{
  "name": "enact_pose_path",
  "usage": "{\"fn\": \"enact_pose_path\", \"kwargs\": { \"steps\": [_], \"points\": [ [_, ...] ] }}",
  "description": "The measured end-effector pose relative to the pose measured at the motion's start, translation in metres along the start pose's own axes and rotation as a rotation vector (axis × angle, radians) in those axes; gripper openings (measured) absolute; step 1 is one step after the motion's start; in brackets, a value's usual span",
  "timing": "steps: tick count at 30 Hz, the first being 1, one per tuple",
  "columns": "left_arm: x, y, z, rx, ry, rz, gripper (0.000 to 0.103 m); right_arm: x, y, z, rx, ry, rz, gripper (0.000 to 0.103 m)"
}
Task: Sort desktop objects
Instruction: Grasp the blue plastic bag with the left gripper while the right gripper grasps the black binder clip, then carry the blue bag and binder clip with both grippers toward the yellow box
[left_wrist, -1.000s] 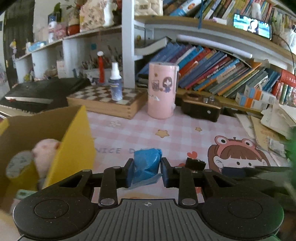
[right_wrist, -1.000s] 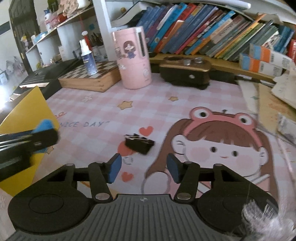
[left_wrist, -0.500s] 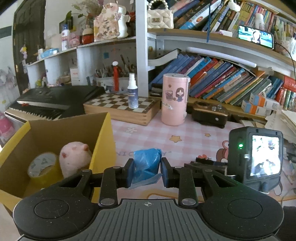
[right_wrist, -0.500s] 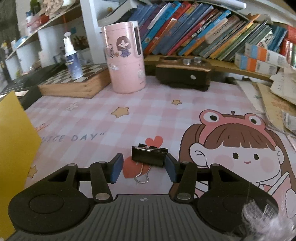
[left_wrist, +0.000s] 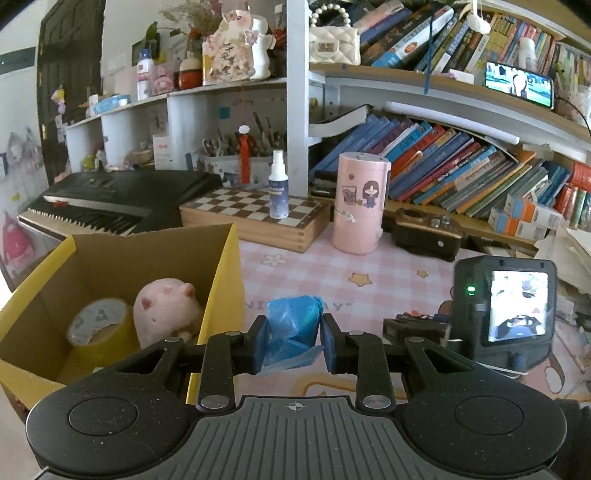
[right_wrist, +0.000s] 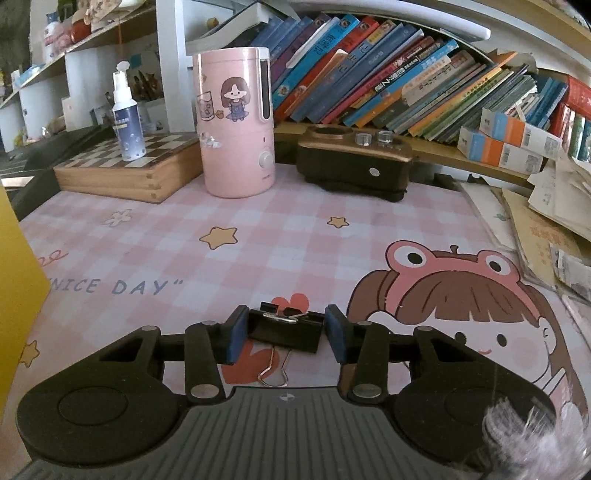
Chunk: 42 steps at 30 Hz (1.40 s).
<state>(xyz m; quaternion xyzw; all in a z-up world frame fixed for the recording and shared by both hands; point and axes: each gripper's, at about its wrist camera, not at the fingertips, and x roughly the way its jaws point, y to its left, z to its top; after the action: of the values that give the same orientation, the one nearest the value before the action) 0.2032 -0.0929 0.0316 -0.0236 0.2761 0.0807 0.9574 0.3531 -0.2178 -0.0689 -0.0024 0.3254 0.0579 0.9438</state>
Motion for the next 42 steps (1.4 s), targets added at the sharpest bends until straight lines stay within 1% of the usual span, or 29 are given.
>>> {"fn": "enact_pose_path", "kwargs": {
  "steps": [6,10,16,21,25,29,32,37,42],
  "points": [
    [-0.006,0.002,0.000,-0.017,-0.014,-0.009,0.028,-0.025,-0.010,0.000,-0.039,-0.016,0.063,0.042],
    [-0.012,0.005,-0.001,-0.031,-0.025,-0.011,0.028,-0.049,-0.022,0.003,-0.010,0.007,0.124,0.042],
    [-0.021,0.017,-0.007,-0.080,-0.028,-0.004,0.028,-0.092,-0.030,0.008,0.001,0.011,0.228,0.042],
    [-0.032,0.028,-0.013,-0.106,-0.028,-0.001,0.028,-0.122,-0.027,0.009,0.012,0.033,0.298,0.042],
    [-0.042,0.036,-0.021,-0.121,-0.034,-0.013,0.028,-0.141,-0.015,0.001,-0.038,0.054,0.360,0.042],
    [-0.051,0.040,-0.025,-0.112,-0.043,-0.038,0.028,-0.158,-0.001,-0.012,-0.090,0.069,0.389,0.042],
    [-0.057,0.044,-0.026,-0.107,-0.055,-0.063,0.028,-0.170,0.007,-0.018,-0.111,0.061,0.389,0.042],
    [-0.071,0.054,-0.032,-0.097,-0.068,-0.102,0.028,-0.189,0.011,-0.025,-0.097,0.044,0.360,0.042],
    [-0.085,0.069,-0.042,-0.091,-0.059,-0.131,0.028,-0.205,0.021,-0.037,-0.069,0.052,0.329,0.042]
  ]
}}
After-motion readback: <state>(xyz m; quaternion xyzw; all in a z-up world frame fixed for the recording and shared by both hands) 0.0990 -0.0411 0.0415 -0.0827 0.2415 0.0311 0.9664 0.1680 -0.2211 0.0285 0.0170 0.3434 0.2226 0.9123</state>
